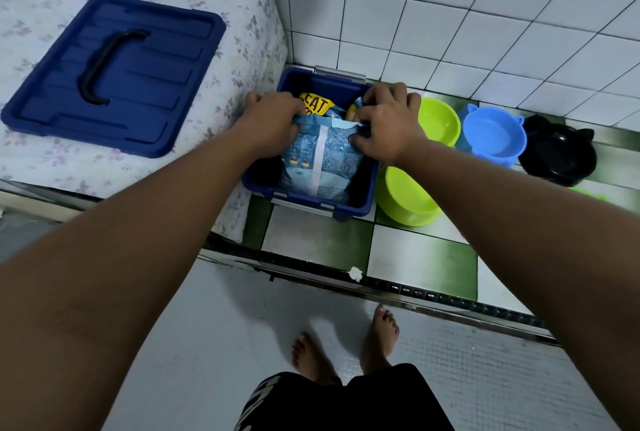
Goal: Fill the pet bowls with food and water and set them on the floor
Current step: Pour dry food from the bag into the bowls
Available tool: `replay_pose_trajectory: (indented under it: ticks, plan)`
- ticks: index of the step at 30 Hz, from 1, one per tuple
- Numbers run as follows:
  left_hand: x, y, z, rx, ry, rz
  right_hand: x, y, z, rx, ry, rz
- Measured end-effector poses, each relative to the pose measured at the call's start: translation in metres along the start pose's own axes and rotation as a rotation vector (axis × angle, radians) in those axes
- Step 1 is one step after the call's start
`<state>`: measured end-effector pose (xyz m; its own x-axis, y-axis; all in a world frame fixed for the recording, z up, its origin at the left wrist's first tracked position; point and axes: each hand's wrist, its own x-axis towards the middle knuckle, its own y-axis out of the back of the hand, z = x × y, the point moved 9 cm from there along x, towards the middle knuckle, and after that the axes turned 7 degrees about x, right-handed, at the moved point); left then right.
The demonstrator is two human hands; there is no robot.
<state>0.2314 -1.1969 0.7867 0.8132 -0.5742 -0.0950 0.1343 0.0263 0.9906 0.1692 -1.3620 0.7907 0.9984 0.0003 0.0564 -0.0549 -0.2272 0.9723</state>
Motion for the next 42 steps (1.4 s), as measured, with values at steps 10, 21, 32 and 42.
replay_pose_trajectory:
  ticks: [10, 21, 32, 42]
  plan:
    - [-0.033, 0.020, -0.006, -0.243, -0.064, 0.029, -0.024, 0.008, 0.003, 0.655, -0.064, 0.084]
    - [-0.067, 0.096, -0.012, -0.506, -0.032, 0.308, -0.047, 0.066, -0.009, 1.115, -0.126, 0.391]
    - [-0.081, 0.109, -0.003, -1.065, -0.015, 0.393, -0.059, 0.149, -0.025, 1.132, -0.028, 0.569]
    - [-0.084, 0.070, 0.059, -1.431, -0.091, 0.214, -0.083, 0.183, 0.016, 1.124, -0.108, 0.674]
